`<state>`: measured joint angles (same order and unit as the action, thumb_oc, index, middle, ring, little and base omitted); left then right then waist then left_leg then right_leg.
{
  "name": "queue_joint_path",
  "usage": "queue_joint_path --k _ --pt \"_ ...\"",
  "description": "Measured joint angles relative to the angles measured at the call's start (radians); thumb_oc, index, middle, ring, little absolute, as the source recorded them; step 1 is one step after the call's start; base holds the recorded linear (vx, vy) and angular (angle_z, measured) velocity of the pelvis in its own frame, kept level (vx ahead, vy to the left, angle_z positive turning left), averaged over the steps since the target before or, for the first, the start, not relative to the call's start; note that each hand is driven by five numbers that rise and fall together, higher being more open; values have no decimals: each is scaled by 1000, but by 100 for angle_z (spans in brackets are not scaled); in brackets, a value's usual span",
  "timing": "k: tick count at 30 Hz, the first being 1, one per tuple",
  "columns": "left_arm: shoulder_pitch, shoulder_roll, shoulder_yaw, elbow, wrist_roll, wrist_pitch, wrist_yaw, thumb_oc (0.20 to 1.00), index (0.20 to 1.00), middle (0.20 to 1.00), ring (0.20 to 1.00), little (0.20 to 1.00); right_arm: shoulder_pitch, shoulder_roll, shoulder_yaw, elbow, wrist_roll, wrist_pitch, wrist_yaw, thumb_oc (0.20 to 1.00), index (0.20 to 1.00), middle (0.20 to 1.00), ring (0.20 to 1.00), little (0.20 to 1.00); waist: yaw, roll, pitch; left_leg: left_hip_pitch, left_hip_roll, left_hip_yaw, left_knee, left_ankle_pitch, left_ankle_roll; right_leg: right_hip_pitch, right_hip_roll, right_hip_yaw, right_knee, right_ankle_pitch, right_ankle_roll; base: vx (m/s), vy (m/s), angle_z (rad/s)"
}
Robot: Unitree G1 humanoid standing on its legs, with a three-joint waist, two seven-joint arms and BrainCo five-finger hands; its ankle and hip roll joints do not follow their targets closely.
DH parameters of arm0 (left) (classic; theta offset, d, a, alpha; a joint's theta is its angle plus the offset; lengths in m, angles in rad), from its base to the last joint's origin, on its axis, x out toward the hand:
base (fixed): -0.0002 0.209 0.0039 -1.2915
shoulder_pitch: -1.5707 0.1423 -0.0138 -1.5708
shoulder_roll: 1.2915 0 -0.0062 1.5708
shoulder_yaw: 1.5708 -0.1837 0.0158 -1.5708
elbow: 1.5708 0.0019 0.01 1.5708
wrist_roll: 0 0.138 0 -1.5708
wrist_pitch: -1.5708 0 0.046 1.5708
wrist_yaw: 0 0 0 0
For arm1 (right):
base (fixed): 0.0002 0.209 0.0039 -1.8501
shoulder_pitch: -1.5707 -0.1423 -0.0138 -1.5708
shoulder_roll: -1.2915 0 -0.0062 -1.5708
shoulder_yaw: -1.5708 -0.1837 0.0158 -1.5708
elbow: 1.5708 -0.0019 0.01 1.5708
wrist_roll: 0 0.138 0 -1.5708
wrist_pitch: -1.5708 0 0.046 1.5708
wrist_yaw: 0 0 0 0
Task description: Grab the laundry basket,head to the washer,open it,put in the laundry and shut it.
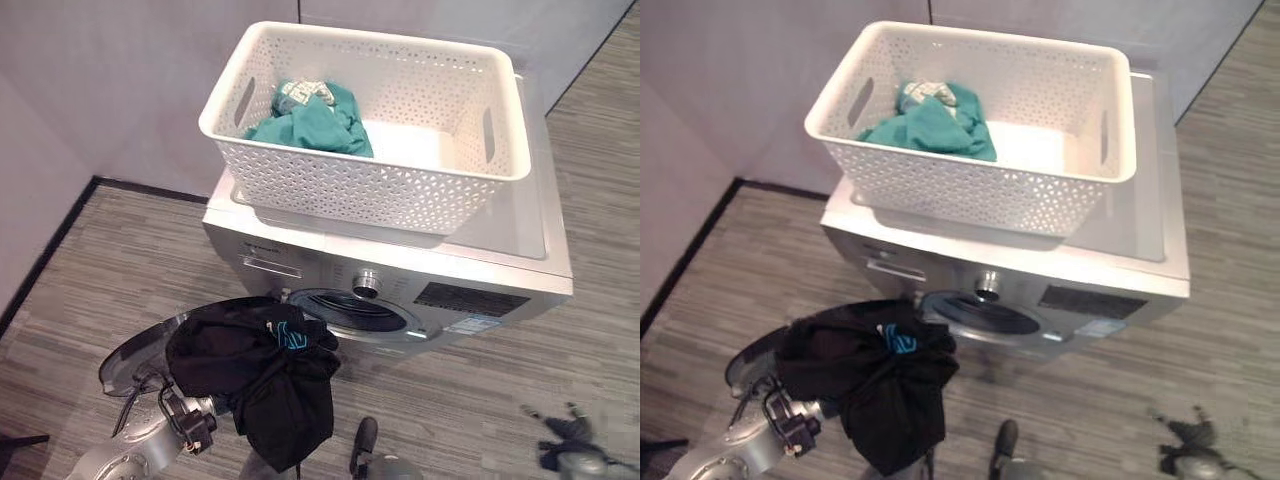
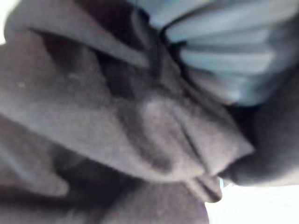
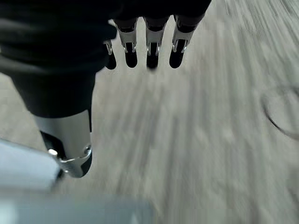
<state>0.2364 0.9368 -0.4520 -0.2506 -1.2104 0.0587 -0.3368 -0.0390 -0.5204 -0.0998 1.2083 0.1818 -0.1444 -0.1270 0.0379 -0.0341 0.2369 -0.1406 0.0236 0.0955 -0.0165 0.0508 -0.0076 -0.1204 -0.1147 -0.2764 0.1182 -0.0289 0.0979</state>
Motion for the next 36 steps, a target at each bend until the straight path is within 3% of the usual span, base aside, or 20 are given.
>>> queue_joint_path --k 1,2,3,4,5,6,7,9,10,11,12,15,19,23,26,30,32,36 --pt "-22 -2 -16 16 -20 -16 -2 200 200 200 200 200 -9 -34 51 6 0 -2 -1 1000 1000 1000 1000 1000 -10 9 32 -49 5 -16 73 -27 19 -102 -25 59 181 -28 36 -130 -102 28" --pt "-64 3 -34 34 -44 -23 -5 200 200 200 200 200 -11 -52 106 2 -10 3 18 1000 1000 1000 1000 1000 -15 -5 62 -113 9 -23 138 -38 20 -193 -64 126 273 -61 38 -99 -256 7" --pt "-66 0 -34 77 -47 -17 -7 200 200 200 200 200 -38 -55 112 -7 -31 11 33 1000 1000 1000 1000 1000 25 -31 92 -134 10 4 166 -43 23 -188 -181 60 154 -43 47 -167 -275 -12" --pt "-72 -22 -31 103 -46 -14 -7 200 200 200 200 200 -63 -77 159 -50 -62 12 40 1000 1000 1000 1000 1000 43 -31 106 -154 16 -2 220 -60 5 -158 -212 16 93 -27 41 -138 -281 -47" --pt "-88 -47 -25 112 -46 -26 -7 200 200 200 200 200 -66 -87 217 -116 -88 7 46 1000 1000 1000 1000 1000 65 -45 123 -170 38 -7 258 -70 -9 -157 -185 4 125 -34 39 -106 -230 22" --pt "-120 -58 -22 112 -45 -34 -11 200 200 200 200 200 -60 -88 260 -194 -116 -19 59 1000 1000 1000 1000 1000 63 -69 141 -219 40 -55 302 -76 -27 -159 -87 28 179 -62 32 -12 -231 79" --pt "-115 -124 -4 124 -36 -36 -12 200 200 200 200 200 -63 -107 256 -243 -120 -20 67 1000 1000 1000 1000 1000 43 -52 166 -252 55 -104 324 -71 -48 -183 -58 35 225 -77 4 -25 -193 87" --pt "-67 -128 -18 146 -26 -38 -16 200 200 200 200 200 -59 -108 253 -268 -120 -29 69 1000 1000 1000 1000 1000 59 -69 176 -287 94 -122 344 -86 -62 -235 -33 17 304 -131 -42 -46 -134 44" --pt "-58 -125 -38 163 -21 -38 -14 200 200 200 200 200 -54 -109 247 -282 -120 -26 68 1000 1000 1000 1000 1000 57 -75 177 -304 99 -126 360 -104 -46 -253 -28 11 319 -139 -50 -43 -105 22" --pt "-45 -161 -34 191 6 -46 -6 200 200 200 200 200 -28 -111 229 -344 -119 -30 65 1000 1000 1000 1000 1000 50 -74 179 -344 95 -118 459 -136 -22 -289 -28 11 349 -147 -60 -23 -54 2" --pt "-40 -198 -34 233 17 -47 10 200 200 200 200 200 -10 -107 231 -394 -119 -37 67 1000 1000 1000 1000 1000 33 -70 179 -356 87 -117 476 -173 -24 -321 -21 5 370 -149 -64 -36 -42 3" --pt "-95 -228 -28 274 76 -72 58 200 200 200 200 200 26 -83 238 -505 -118 -34 58 1000 1000 1000 1000 1000 0 -88 198 -414 92 -116 492 -161 -46 -390 -23 2 411 -155 -74 8 -2 -1" --pt "-233 -379 -1 412 121 -100 139 200 200 200 200 200 2 -39 241 -583 -119 -36 42 1000 1000 1000 1000 1000 -6 -86 241 -519 97 -112 592 -191 -49 -491 -24 25 483 -158 -72 -13 32 -14" --pt "-376 -483 34 546 133 -130 242 200 200 200 200 200 -34 13 281 -632 -120 -32 18 1000 1000 1000 1000 1000 -38 -114 262 -591 106 -101 636 -207 -42 -561 -21 44 499 -146 -75 -20 49 -12" --pt "-481 -571 100 663 137 -156 299 200 200 200 200 200 -39 18 284 -652 -120 -31 17 1000 1000 1000 1000 1000 -59 -126 266 -618 107 -85 644 -214 -31 -590 -22 56 491 -133 -68 -3 36 -14" --pt "-607 -628 170 745 139 -194 356 200 200 200 200 200 -50 19 304 -640 -119 -28 6 1000 1000 1000 1000 1000 -88 -144 264 -634 110 -67 642 -219 -23 -605 -8 77 451 -109 -58 9 65 -16" --pt "-759 -691 266 900 116 -232 412 200 200 200 200 200 -71 30 327 -610 -119 -25 -1 1000 1000 1000 1000 1000 -114 -165 257 -670 117 -48 654 -225 -19 -638 5 96 431 -87 -52 44 56 -33" --pt "-846 -690 352 941 96 -277 472 200 200 200 200 200 -79 55 350 -584 -119 -22 -7 1000 1000 1000 1000 1000 -164 -210 230 -719 129 -29 696 -248 -12 -687 14 116 439 -78 -47 45 20 -23"
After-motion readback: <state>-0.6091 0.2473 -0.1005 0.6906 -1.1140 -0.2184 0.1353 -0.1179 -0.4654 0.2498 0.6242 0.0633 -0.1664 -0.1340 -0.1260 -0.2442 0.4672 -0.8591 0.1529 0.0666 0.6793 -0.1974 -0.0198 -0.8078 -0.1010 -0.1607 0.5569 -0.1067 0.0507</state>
